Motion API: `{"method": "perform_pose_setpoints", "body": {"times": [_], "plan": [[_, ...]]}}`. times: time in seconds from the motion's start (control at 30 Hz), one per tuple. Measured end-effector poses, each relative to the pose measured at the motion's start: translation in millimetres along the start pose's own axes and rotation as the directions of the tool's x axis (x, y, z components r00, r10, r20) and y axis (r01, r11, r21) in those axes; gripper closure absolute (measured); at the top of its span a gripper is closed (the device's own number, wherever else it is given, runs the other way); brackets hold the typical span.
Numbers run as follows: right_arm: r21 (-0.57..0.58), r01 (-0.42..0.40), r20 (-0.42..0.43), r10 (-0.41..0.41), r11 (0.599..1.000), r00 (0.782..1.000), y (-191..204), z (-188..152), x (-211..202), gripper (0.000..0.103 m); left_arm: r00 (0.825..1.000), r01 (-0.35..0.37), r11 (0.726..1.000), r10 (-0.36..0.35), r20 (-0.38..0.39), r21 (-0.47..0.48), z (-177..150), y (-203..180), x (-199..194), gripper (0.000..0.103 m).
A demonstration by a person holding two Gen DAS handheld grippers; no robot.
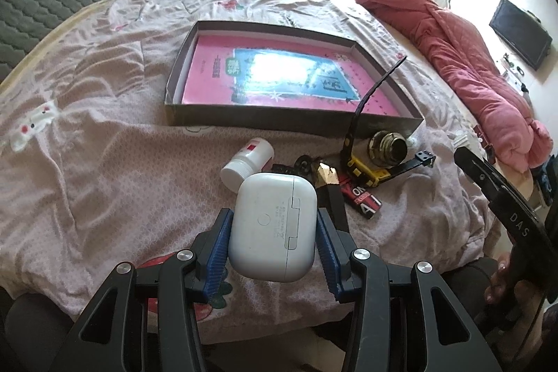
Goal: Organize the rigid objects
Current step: 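Close left tool on the AirPods case while right tool closes on the white lid, then lift and carry the AirPods case and white lid over the grey tray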
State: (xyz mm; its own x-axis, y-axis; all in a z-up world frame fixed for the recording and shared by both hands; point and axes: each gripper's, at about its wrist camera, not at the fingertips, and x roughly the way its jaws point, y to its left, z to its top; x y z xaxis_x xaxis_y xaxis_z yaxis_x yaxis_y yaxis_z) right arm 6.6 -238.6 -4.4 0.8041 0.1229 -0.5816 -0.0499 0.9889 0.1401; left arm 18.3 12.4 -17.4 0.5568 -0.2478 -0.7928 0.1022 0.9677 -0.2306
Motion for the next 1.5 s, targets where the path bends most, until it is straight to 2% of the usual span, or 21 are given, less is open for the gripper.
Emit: {"method": "perform_pose_setpoints", "body": {"times": [0.43, 1.1, 1.5], "plan": [[-0.073, -0.014, 0.100, 0.021, 0.997, 0.995, 21, 8, -16, 0.053, 0.999, -0.012, 1.000, 0.011, 0.044, 0.027, 7, -7, -9, 0.055], [-0.095, -0.022, 0.114, 0.033, 0.995, 0.993, 28, 23, 14, 0.053, 0.990, -0.061, 0.998, 0.061, 0.124, -0.007, 49, 3, 0, 0.055], [-0.072, -0.032, 0.087, 0.038, 0.997, 0.995, 21, 38, 52, 0.053, 0.990, -0.079, 0.996, 0.082, 0.115, -0.028, 73, 11, 22, 0.055]]}}
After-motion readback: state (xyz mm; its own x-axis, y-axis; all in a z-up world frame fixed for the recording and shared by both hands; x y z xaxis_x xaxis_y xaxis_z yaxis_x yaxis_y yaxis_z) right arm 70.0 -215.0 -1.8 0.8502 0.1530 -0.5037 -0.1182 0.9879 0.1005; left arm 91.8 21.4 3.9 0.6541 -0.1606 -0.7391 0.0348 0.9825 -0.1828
